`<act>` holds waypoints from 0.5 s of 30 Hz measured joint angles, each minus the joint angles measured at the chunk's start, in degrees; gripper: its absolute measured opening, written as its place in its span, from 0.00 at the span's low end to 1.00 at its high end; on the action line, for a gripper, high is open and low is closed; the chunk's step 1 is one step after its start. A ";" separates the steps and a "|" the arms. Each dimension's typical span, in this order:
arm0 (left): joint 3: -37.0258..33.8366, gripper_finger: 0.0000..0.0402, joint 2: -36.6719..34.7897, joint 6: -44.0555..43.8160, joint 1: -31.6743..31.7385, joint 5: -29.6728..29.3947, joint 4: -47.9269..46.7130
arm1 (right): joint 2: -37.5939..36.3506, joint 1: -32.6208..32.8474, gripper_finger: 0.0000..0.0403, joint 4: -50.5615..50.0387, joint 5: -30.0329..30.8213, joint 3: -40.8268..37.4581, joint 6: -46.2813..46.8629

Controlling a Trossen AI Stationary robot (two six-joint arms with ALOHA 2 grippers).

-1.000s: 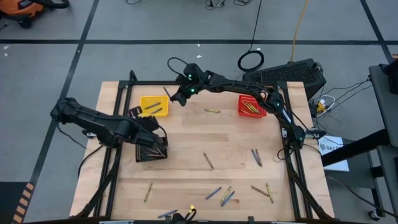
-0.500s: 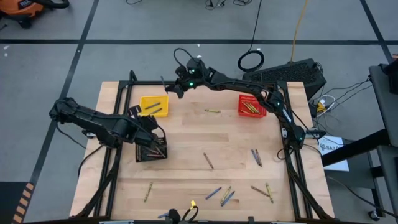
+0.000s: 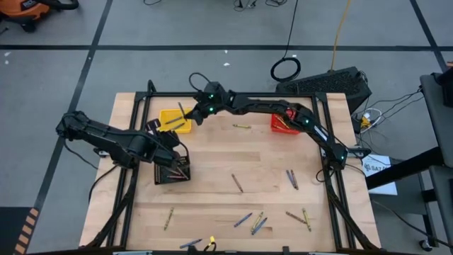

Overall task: Sort crayons
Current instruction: Put the blue crayon into the yellow bin

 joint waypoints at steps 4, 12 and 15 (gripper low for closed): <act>0.00 0.17 0.00 0.00 -0.02 0.01 0.00 | 1.85 0.30 0.00 0.24 -0.04 0.04 1.04; 0.00 0.17 0.00 0.00 -0.04 0.01 0.36 | 3.08 0.83 0.00 1.06 0.13 0.03 2.41; 0.00 0.17 0.00 0.00 -0.04 0.03 0.55 | 4.26 0.83 0.00 3.52 0.15 0.03 3.86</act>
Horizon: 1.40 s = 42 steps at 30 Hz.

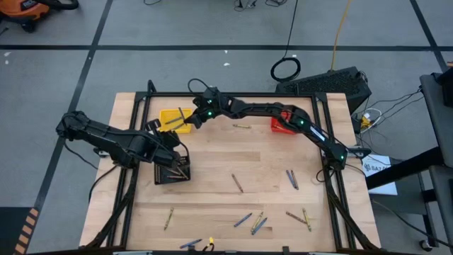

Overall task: Sort crayons
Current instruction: Put the blue crayon into the yellow bin, then put the green crayon into the red bin

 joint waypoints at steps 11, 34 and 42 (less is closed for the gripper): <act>0.00 0.17 0.04 -0.07 0.00 0.72 0.55 | 1.59 -0.11 0.04 3.37 -0.07 0.00 1.32; 0.00 0.17 0.04 -0.04 0.00 0.90 1.40 | 0.76 -2.14 0.20 6.05 -3.59 -0.02 -1.50; 0.00 0.17 0.04 -0.09 -0.01 1.14 1.44 | -6.74 -4.70 0.20 2.21 -16.39 -0.02 -2.78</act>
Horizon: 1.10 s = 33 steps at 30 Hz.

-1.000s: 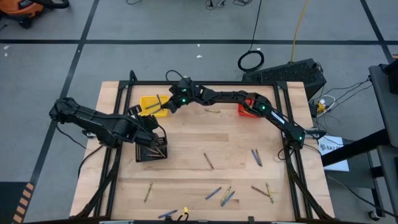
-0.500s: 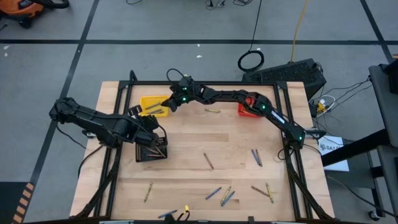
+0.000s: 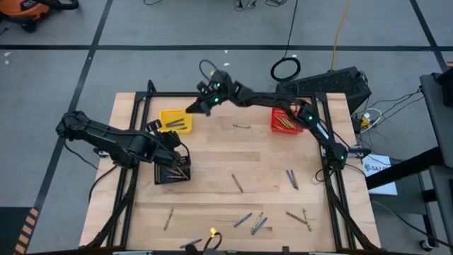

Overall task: Sort crayons
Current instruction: Put the green crayon into the red bin

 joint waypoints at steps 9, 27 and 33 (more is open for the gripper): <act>0.00 0.17 0.00 0.00 0.01 0.00 1.13 | -14.91 -4.00 0.20 -29.65 10.89 0.02 -23.35; -0.02 0.17 0.92 3.17 0.65 0.54 6.15 | -22.18 -1.26 0.36 -56.35 43.12 0.02 -37.49; -0.02 0.17 3.55 5.02 0.76 1.03 6.35 | -22.18 -0.09 0.39 -64.87 49.36 0.02 -36.32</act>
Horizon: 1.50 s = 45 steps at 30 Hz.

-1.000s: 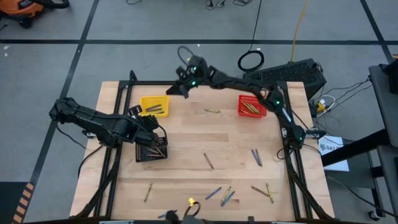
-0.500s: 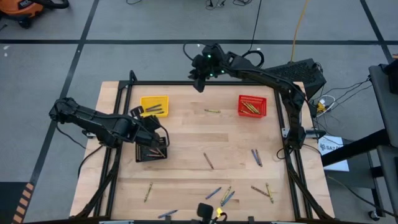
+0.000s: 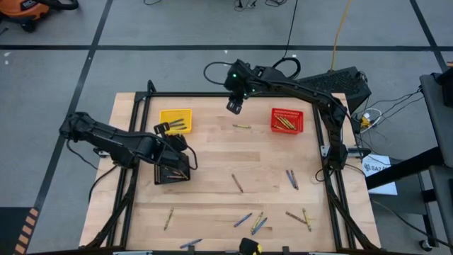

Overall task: Sort crayons
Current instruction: Put the green crayon into the red bin

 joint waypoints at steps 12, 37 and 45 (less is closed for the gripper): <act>0.00 0.17 5.68 -0.09 0.28 -3.29 4.09 | 0.02 0.27 0.39 -2.34 4.50 0.00 -8.19; 0.00 0.17 8.18 13.89 4.67 -6.97 18.21 | 0.02 0.29 0.39 -3.95 4.47 0.00 -9.63; 0.00 0.17 8.18 14.03 5.68 -6.95 19.57 | 0.02 0.18 0.39 -5.33 4.47 0.00 -10.40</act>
